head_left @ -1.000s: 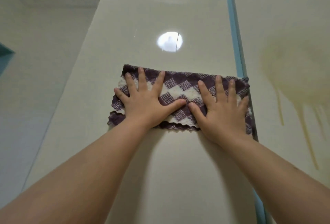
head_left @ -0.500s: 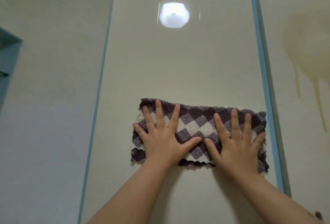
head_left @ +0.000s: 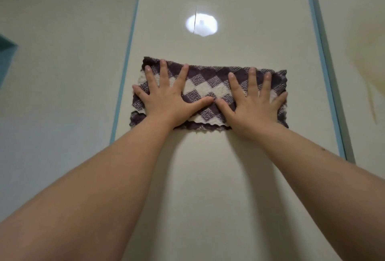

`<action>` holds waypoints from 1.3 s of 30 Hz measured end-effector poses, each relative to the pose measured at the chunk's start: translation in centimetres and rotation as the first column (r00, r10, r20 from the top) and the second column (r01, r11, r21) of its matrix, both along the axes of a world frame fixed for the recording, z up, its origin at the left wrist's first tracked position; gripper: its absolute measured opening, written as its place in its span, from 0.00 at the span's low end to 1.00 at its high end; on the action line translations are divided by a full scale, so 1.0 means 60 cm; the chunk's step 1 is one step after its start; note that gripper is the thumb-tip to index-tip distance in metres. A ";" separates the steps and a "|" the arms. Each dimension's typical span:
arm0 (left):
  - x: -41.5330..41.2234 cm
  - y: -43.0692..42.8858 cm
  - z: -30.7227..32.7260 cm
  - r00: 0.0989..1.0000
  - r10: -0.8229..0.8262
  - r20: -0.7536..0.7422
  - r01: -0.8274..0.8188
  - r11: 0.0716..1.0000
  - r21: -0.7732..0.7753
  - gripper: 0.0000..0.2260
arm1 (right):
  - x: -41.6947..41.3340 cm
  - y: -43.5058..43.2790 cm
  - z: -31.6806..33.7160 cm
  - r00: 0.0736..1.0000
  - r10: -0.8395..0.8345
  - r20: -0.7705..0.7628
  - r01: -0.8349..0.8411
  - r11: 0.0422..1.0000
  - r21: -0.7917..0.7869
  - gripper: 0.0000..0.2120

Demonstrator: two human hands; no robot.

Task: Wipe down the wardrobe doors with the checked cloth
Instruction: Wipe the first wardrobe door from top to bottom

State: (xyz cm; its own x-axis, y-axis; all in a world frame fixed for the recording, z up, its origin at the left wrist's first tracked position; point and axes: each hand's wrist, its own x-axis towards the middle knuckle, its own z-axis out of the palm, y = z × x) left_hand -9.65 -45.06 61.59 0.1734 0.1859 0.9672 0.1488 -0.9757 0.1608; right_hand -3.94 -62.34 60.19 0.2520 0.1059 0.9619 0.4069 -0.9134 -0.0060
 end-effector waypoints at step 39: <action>-0.019 -0.028 -0.355 0.992 -0.013 -0.127 -0.010 0.984 -0.181 0.43 | -0.020 0.002 -0.325 0.998 0.046 -0.040 -0.047 0.999 -0.017 0.33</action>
State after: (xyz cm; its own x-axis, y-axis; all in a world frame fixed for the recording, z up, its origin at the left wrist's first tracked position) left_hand -10.76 -46.72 40.29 0.2929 0.3550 0.8878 0.1779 -0.9325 0.3142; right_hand -5.12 -62.22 40.66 0.2846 0.1354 0.9490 0.4489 -0.8935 -0.0071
